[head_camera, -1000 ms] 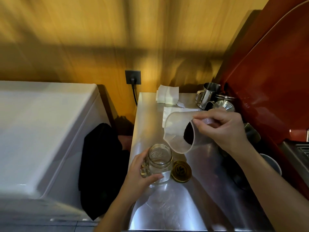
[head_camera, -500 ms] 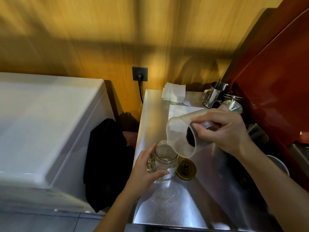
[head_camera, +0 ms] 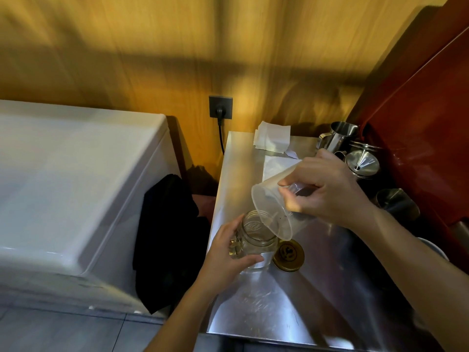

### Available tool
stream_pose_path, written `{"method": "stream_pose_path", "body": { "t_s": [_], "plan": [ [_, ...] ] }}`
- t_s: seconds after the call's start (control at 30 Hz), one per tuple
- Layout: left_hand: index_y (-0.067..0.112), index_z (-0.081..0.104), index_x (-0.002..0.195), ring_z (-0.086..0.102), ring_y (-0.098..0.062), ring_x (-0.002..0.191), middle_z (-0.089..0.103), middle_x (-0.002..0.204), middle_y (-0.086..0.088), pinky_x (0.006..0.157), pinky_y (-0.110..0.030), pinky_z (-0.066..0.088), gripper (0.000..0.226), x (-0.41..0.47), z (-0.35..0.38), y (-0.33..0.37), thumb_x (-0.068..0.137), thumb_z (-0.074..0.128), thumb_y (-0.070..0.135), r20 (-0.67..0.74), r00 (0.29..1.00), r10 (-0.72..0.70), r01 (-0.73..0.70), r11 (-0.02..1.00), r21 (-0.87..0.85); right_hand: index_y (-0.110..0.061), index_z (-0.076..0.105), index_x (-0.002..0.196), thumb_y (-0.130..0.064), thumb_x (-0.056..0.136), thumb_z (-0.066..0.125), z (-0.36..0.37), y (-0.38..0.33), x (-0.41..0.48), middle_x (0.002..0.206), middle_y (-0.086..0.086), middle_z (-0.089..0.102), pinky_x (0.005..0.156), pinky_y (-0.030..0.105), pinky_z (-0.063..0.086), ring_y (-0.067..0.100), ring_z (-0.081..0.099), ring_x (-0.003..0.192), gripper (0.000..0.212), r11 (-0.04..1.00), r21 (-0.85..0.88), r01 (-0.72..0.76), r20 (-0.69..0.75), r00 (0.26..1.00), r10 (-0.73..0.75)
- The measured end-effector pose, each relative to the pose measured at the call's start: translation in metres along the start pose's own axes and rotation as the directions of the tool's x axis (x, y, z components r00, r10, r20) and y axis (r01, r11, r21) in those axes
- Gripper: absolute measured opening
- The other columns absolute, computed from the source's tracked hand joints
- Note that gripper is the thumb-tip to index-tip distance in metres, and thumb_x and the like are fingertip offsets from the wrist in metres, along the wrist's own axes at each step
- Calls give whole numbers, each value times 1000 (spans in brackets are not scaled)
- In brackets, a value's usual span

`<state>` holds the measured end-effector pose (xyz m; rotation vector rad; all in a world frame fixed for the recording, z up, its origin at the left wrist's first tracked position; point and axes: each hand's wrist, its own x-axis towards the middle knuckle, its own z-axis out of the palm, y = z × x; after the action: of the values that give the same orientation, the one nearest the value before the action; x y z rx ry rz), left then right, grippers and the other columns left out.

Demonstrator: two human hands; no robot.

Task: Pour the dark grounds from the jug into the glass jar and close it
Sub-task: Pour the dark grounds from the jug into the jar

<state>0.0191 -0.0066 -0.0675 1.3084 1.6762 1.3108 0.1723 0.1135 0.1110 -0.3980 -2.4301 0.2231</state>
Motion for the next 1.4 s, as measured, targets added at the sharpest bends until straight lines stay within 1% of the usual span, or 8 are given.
{"method": "stream_pose_path", "body": {
  "t_s": [0.23, 0.43, 0.63, 0.73, 0.93, 1.0, 1.17, 1.4],
  "plan": [
    [59, 35, 126, 41, 9, 119, 43, 126, 23, 93, -3, 34, 80, 0, 1, 0, 62, 83, 48, -2, 1000, 4, -4, 1000, 19, -3, 67, 61, -17, 68, 72, 8, 0, 6, 50, 6, 58, 60, 27, 24, 18, 47, 44, 17, 994, -88, 62, -3, 998, -63],
    [53, 37, 127, 43, 5, 119, 45, 127, 18, 95, -6, 35, 80, 0, 0, 3, 61, 82, 46, 2, 1000, 12, -12, 1000, -1, -1, 68, 62, -16, 67, 73, 9, 1, 8, 52, 8, 60, 61, 30, 27, 21, 51, 45, 17, 989, -102, 108, 27, 994, -106],
    [46, 36, 133, 42, 2, 121, 43, 127, 20, 98, -9, 35, 86, 2, -1, 2, 62, 85, 42, 20, 1000, -16, 16, 1000, 25, -1, 68, 61, -18, 67, 73, 11, 2, 11, 50, 7, 58, 63, 25, 20, 18, 47, 44, 19, 985, -131, 113, 12, 994, -112],
    [48, 34, 132, 39, 8, 119, 41, 126, 24, 94, -2, 33, 86, 2, 0, 1, 62, 85, 44, 16, 1000, -18, 17, 999, 40, -1, 68, 61, -18, 67, 73, 13, 3, 12, 51, 7, 59, 63, 24, 20, 18, 48, 45, 19, 982, -144, 124, 4, 992, -125],
    [56, 34, 128, 41, 8, 118, 43, 125, 22, 94, -4, 33, 84, 1, 0, 1, 63, 85, 41, 5, 1000, -6, 6, 1000, 26, -2, 66, 58, -14, 65, 75, 20, 2, 11, 49, 7, 58, 59, 29, 29, 20, 48, 43, 17, 968, -161, 193, -18, 980, -198],
    [61, 33, 125, 42, 8, 118, 43, 125, 24, 96, -7, 35, 83, 0, 0, 2, 62, 84, 43, -5, 1000, 1, -1, 1000, 29, -2, 65, 57, -14, 65, 75, 22, 1, 10, 49, 6, 57, 58, 29, 29, 19, 47, 43, 17, 967, -158, 200, -26, 978, -206],
    [64, 32, 125, 45, 2, 120, 44, 125, 23, 101, -24, 41, 83, 0, 1, 3, 60, 82, 49, -4, 1000, -2, 3, 1000, 27, -3, 66, 58, -14, 64, 75, 23, 0, 10, 50, 6, 58, 58, 28, 28, 18, 48, 44, 16, 964, -160, 213, -26, 975, -220],
    [68, 30, 124, 43, 3, 121, 41, 125, 27, 102, -23, 39, 84, 0, 1, 4, 59, 81, 52, -10, 1000, 4, -3, 999, 47, -3, 66, 58, -14, 66, 75, 25, 0, 10, 52, 7, 60, 57, 29, 27, 21, 50, 45, 16, 943, -208, 258, -31, 962, -270]
  ]
}}
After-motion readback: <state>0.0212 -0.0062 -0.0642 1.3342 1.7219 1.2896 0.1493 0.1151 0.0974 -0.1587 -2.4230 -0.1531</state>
